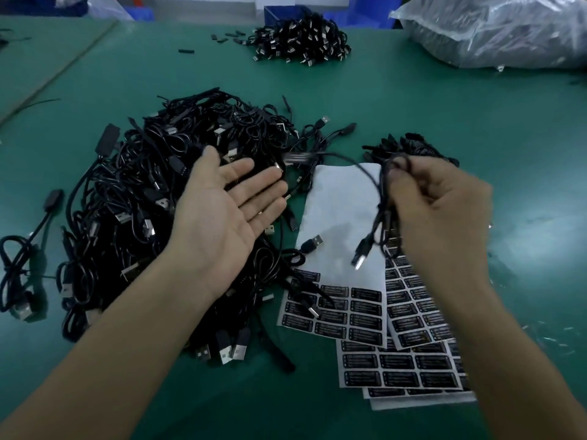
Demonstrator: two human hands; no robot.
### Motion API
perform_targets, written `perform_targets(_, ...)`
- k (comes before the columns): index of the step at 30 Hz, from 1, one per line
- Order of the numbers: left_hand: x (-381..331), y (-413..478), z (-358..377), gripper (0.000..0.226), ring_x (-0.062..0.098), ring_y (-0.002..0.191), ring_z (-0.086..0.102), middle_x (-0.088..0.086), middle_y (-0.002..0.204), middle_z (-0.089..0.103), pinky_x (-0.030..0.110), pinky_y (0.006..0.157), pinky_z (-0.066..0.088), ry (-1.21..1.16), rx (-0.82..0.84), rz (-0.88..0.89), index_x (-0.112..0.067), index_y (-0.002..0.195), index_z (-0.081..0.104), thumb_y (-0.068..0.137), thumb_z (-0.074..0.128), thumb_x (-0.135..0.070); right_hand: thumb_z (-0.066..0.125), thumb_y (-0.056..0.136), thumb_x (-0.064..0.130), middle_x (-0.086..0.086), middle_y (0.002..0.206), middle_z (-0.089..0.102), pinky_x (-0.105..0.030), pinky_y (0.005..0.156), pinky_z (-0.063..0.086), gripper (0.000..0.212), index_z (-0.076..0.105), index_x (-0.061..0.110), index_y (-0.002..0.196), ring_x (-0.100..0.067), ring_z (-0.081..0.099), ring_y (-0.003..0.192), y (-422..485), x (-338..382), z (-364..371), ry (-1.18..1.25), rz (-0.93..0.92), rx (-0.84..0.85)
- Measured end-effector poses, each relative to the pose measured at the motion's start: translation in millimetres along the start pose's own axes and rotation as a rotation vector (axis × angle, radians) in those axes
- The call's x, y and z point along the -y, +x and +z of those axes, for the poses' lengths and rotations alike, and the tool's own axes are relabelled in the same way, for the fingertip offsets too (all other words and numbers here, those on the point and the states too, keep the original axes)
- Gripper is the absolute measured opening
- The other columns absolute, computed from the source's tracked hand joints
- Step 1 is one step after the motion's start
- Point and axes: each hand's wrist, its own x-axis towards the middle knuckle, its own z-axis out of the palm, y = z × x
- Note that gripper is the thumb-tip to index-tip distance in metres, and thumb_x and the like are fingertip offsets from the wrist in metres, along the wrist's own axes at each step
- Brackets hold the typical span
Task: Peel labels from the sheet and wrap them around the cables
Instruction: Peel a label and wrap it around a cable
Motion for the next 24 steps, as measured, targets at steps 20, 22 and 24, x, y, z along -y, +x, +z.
perform_targets(20,32.0,-3.7,-4.2,0.006,0.012,0.080,0.069,-0.007,0.085,0.074,0.031,0.079,0.058,1.044,0.271,0.226,-0.028,0.088,0.063,0.094,0.065,-0.026,0.053,0.098,0.038,-0.016,0.128,0.057,-0.042,0.099,0.039,0.045,0.057,0.016,0.137,-0.035,0.043,0.127,71.4,-2.6,-22.6,-0.717,0.096,0.043)
perform_targets(22,33.9,-2.0,-6.7,0.008,0.009,0.075,0.067,-0.006,0.082,0.072,0.021,0.068,0.055,1.077,0.291,0.251,-0.029,0.087,0.063,0.093,0.068,-0.025,0.055,0.097,0.035,-0.015,0.121,0.061,-0.039,0.096,0.042,0.039,0.062,0.016,0.130,-0.033,0.051,0.118,64.4,13.9,-6.6,-0.690,-0.021,0.105)
perform_targets(24,36.1,-2.1,-8.6,0.011,0.004,0.069,0.063,-0.007,0.076,0.069,0.013,0.061,0.048,1.116,0.308,0.272,-0.028,0.085,0.062,0.092,0.070,-0.026,0.058,0.096,0.033,-0.009,0.107,0.068,-0.034,0.090,0.049,0.027,0.070,0.018,0.116,-0.026,0.061,0.100,55.1,30.4,16.0,-0.629,-0.114,0.266)
